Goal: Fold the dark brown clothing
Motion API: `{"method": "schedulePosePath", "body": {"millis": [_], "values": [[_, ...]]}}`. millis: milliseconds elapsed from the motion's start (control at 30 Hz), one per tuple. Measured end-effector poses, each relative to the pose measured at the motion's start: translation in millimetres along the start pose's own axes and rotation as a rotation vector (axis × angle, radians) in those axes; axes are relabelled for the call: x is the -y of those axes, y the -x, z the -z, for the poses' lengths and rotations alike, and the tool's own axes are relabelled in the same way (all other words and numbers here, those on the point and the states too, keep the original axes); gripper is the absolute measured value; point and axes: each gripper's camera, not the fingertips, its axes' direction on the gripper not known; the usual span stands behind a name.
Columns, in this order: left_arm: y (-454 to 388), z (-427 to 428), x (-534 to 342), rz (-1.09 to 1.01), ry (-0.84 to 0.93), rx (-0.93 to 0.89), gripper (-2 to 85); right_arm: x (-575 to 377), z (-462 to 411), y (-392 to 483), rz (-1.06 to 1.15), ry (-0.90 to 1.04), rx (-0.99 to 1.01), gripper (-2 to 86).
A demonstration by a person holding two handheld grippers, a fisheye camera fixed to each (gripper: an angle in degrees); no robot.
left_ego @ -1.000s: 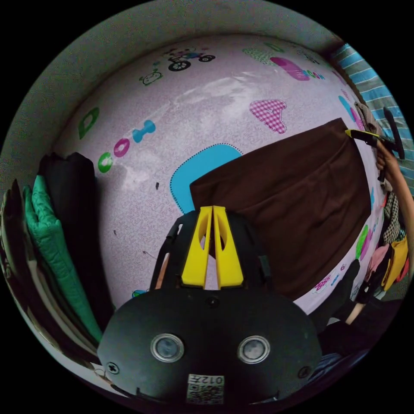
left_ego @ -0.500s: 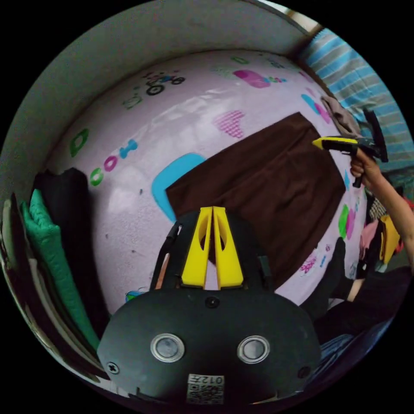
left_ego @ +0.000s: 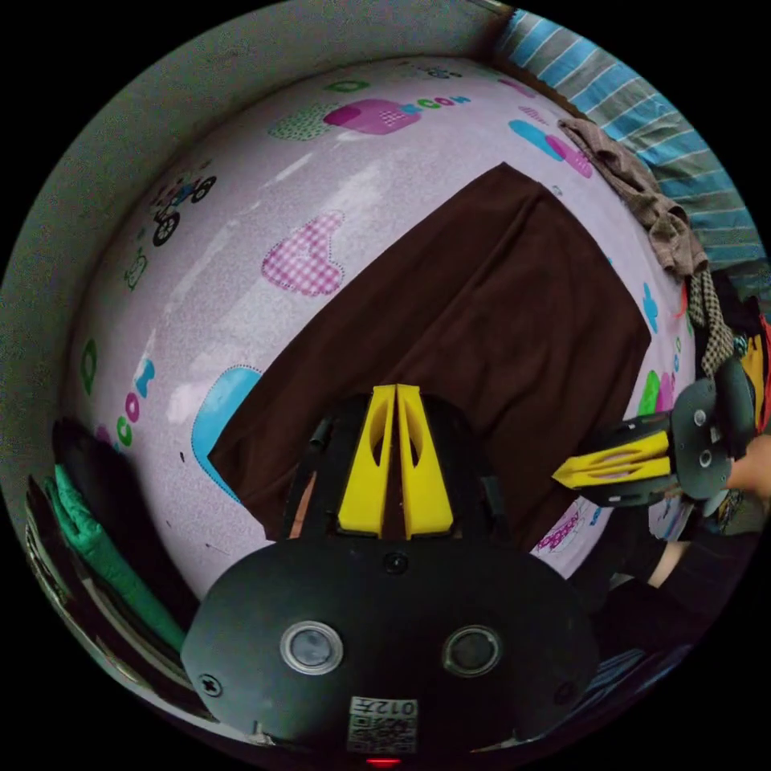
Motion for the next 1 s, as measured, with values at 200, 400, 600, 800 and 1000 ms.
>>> {"method": "schedulePosePath", "body": {"millis": [200, 400, 600, 800, 1000], "values": [[21.5, -2.6, -5.8, 0.032, -0.008, -0.051, 0.7, 1.1, -28.9, 4.7, 0.042, 0.033, -0.027, -1.0], [66.6, 14.7, -55.1, 0.042, -0.013, -0.024, 0.6, 10.9, -35.6, 46.3, 0.127, -0.07, -0.036, -0.9], [112.4, -0.6, -102.6, 0.16, -0.012, -0.008, 0.7, 23.8, -109.4, 89.5, 0.165, 0.019, 0.0, -0.9], [138.7, -25.6, -123.1, 0.209, 0.021, 0.036, 0.8, 20.8, -159.7, 123.9, 0.2, 0.048, -0.071, -0.9], [188.1, -19.7, -151.2, 0.266, -0.007, -0.056, 1.4, 15.1, -183.3, 167.1, 0.242, -0.008, -0.189, -0.4]]}}
